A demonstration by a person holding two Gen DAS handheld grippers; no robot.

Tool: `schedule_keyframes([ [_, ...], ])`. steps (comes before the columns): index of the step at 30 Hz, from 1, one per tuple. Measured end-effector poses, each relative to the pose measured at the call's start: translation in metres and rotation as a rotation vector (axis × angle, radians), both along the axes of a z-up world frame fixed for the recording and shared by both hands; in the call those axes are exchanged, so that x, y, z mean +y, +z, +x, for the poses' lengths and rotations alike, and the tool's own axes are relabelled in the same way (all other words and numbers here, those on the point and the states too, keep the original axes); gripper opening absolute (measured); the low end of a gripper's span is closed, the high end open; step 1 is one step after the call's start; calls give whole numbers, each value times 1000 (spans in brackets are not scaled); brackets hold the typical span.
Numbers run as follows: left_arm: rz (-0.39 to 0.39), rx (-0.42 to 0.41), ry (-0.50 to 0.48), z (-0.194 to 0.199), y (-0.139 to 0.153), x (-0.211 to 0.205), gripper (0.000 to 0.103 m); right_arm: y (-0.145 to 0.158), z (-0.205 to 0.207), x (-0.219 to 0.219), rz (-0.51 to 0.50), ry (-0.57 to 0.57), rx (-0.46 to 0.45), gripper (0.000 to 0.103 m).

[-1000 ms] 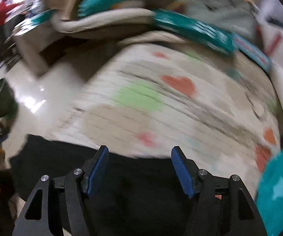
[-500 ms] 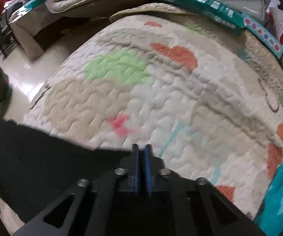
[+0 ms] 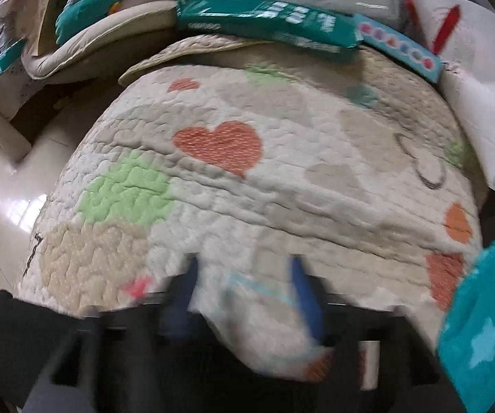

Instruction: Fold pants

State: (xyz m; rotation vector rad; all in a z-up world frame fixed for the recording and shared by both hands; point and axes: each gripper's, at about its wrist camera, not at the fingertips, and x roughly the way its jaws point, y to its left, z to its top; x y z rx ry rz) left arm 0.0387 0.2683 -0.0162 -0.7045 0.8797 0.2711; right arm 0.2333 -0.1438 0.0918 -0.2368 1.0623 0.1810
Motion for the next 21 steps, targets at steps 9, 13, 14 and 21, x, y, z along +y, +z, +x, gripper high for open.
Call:
schedule_keyframes([
  [9, -19, -4, 14, -6, -1, 5, 62, -45, -147, -78, -45, -172, 178, 64],
  [13, -22, -3, 33, -11, -2, 9, 62, -42, -179, -120, 53, -283, 213, 70],
  [14, -20, -2, 37, -11, -2, 10, 62, -40, -184, -124, 31, -286, 221, 70],
  [21, -1, -10, 22, -12, 0, 6, 62, -6, -190, -172, 154, -417, 183, 72],
])
